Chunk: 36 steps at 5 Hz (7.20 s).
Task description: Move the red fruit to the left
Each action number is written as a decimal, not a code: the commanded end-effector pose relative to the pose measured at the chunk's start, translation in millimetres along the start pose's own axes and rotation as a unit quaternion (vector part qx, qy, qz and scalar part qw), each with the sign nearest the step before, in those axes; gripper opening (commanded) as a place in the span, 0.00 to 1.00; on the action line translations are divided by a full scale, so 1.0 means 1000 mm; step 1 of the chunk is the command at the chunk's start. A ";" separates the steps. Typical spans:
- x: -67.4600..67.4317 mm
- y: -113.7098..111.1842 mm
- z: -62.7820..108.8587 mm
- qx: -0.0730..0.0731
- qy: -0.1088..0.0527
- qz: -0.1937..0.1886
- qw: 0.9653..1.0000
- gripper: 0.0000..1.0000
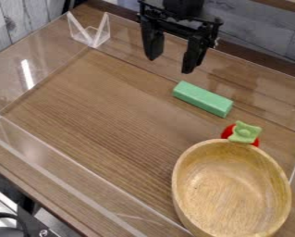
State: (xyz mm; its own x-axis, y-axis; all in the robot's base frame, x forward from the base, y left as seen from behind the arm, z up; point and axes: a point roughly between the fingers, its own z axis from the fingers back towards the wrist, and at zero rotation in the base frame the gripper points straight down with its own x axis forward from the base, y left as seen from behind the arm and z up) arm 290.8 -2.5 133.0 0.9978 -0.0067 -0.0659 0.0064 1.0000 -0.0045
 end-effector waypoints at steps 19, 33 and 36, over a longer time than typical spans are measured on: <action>-0.032 -0.145 -0.038 -0.107 -0.122 0.224 0.961 1.00; -0.052 -0.017 -0.052 -0.055 -0.162 0.238 0.956 1.00; -0.024 -0.030 -0.056 -0.057 -0.153 0.231 0.959 1.00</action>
State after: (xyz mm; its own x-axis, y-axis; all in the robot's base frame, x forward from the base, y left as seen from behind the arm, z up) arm 252.8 -33.8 67.3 0.8781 0.4490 0.1652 -0.4316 0.8925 -0.1314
